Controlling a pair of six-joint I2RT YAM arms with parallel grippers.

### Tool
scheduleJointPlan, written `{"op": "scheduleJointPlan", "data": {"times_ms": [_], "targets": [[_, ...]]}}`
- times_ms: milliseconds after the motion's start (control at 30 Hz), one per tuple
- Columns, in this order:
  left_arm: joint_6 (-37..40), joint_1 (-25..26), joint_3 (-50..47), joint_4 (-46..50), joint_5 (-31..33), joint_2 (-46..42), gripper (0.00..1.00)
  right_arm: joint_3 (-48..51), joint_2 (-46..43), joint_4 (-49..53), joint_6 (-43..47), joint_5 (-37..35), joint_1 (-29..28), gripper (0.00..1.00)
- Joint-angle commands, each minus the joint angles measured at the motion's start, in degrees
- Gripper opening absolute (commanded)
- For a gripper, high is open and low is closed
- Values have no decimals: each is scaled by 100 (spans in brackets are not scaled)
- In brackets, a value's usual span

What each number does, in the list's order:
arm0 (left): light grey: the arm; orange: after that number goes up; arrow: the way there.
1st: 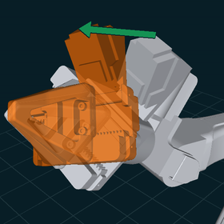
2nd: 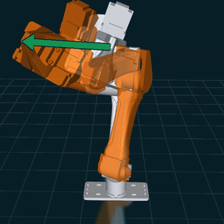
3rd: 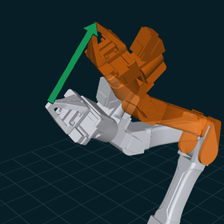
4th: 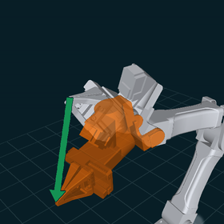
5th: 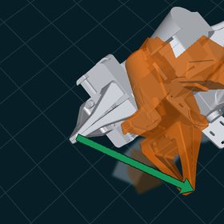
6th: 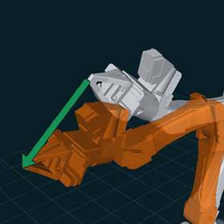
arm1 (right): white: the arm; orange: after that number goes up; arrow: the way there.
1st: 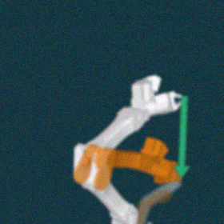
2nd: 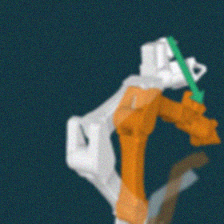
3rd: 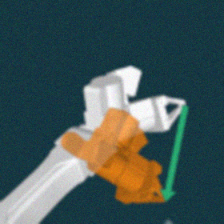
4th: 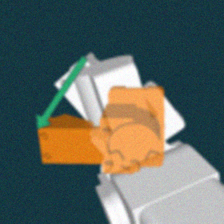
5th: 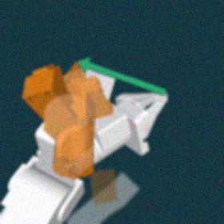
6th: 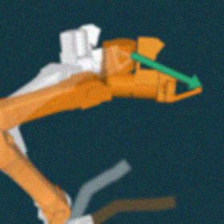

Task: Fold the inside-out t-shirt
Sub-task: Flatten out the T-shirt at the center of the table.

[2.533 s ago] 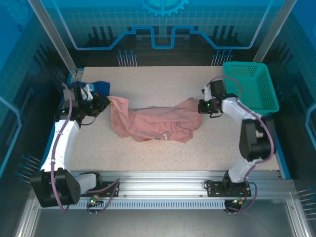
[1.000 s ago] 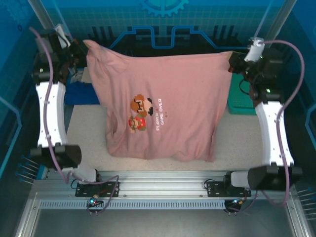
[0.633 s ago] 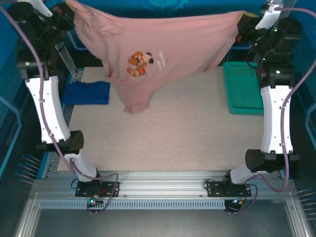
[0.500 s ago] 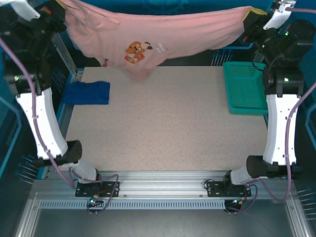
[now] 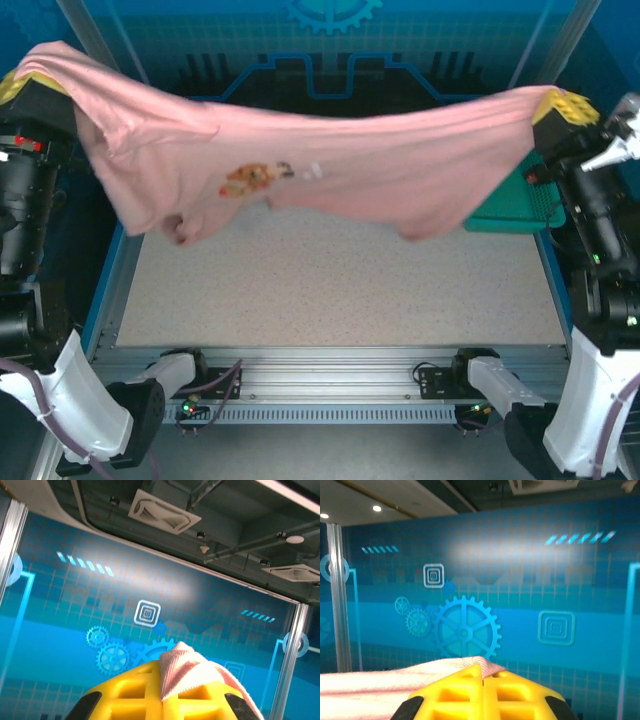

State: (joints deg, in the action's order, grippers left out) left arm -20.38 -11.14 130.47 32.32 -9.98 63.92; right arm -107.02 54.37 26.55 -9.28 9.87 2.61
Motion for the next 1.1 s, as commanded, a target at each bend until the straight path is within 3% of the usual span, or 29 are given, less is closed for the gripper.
{"op": "scheduleJointPlan", "data": {"times_ms": [0,200,367,567,667,733,800,867,933,1000,1067], "targets": [[155,-33,-125,-106,124,460,0,38,206,96,181,-258,-63,0],[-54,-5,-701,-590,8,1245,0,250,827,-222,158,-196,-71,0],[60,292,-1002,-887,86,2479,0,762,1779,-876,272,-342,-132,0],[58,617,-219,-865,142,4804,0,586,4045,-1545,312,-761,-276,7],[85,732,1243,-362,215,6478,16,-712,5796,-991,395,-1090,-360,26],[-29,766,2952,243,234,7791,30,-2296,7144,-79,391,-1232,-393,31],[-315,758,3965,512,265,8520,48,-3801,8190,817,245,-1173,-387,33],[-603,736,3498,374,141,8365,58,-4909,8804,1699,130,-1034,-427,34],[-701,759,2138,66,124,7605,64,-4975,8801,2340,183,-1115,-585,36],[-800,803,506,-428,153,6681,66,-3776,8141,2331,242,-1267,-792,38],[-1086,827,-1140,-989,63,5675,67,-1474,6926,1475,213,-1164,-979,42]]}}
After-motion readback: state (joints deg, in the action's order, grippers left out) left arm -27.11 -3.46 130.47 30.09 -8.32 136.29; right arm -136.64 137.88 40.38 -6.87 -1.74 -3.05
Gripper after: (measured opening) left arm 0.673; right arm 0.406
